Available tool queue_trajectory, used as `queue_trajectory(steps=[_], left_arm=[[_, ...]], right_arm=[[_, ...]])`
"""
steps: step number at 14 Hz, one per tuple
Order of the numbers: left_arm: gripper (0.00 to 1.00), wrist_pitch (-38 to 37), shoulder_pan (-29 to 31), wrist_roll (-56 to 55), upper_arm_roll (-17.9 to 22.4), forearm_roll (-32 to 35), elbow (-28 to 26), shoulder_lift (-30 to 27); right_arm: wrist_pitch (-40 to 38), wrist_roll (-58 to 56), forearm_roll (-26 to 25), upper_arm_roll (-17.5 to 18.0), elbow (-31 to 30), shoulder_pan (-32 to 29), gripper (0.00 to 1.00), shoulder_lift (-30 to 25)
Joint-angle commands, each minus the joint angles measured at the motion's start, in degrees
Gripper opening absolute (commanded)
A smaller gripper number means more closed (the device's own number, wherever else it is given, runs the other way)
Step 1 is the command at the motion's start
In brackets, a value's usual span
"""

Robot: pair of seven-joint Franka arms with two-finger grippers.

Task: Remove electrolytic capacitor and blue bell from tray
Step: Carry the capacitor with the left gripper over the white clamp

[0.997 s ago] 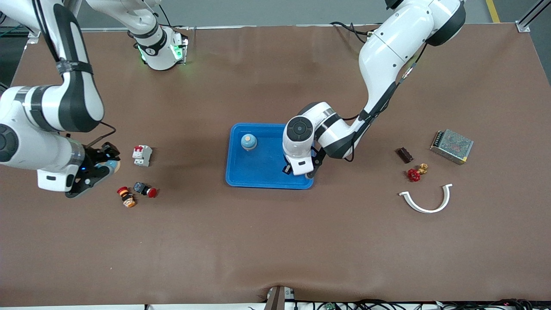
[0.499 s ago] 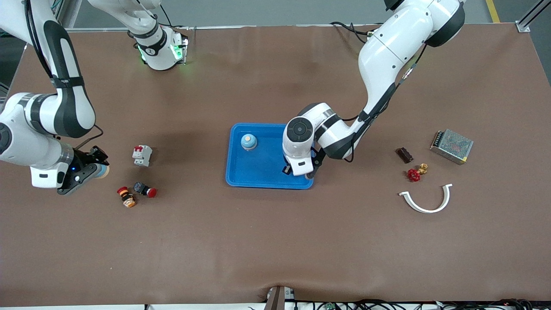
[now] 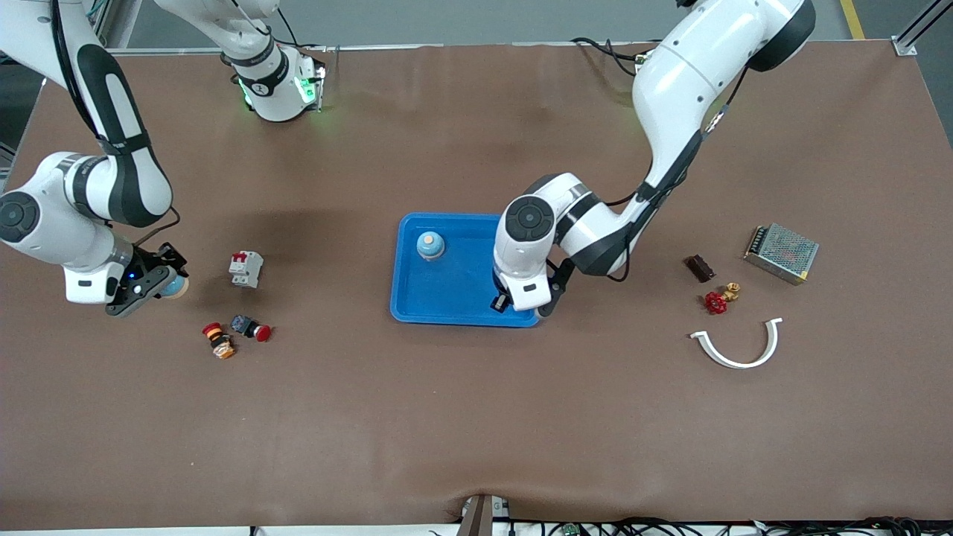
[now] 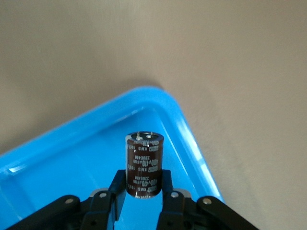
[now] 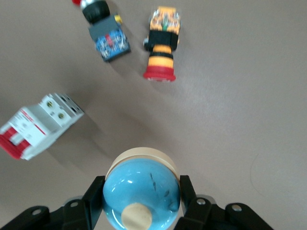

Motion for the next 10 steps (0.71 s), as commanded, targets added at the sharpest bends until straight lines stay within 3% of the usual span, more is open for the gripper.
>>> queue_trajectory(steps=[1,5,7,10], left_arm=[[0.0,-5.5,2.6,5.0,0.1,0.2,-2.3,-6.2],[0.0,-9.5,10.3,16.7,-0.5,-0.7,-7.3,-11.9],[0.0,-9.5,16.3,23.2,-3.1,-0.9,-11.7,-13.9],[0.0,-9.6,23.5,32.1,-4.9,-0.9,-14.0,-14.9]], right_arm=[[3.2,-1.5,-0.6,1.3,-4.2,-2.6,0.38,-2.2],[9.5,-1.5,-0.6,1.3,-7.8,-2.9,0.38,-1.5],[11.6,-1.5,-0.5,1.3,-8.4,-2.9,0.38,-0.5],[13.3,-1.5,-0.5,1.3,-8.9,-2.9,0.38,0.7]])
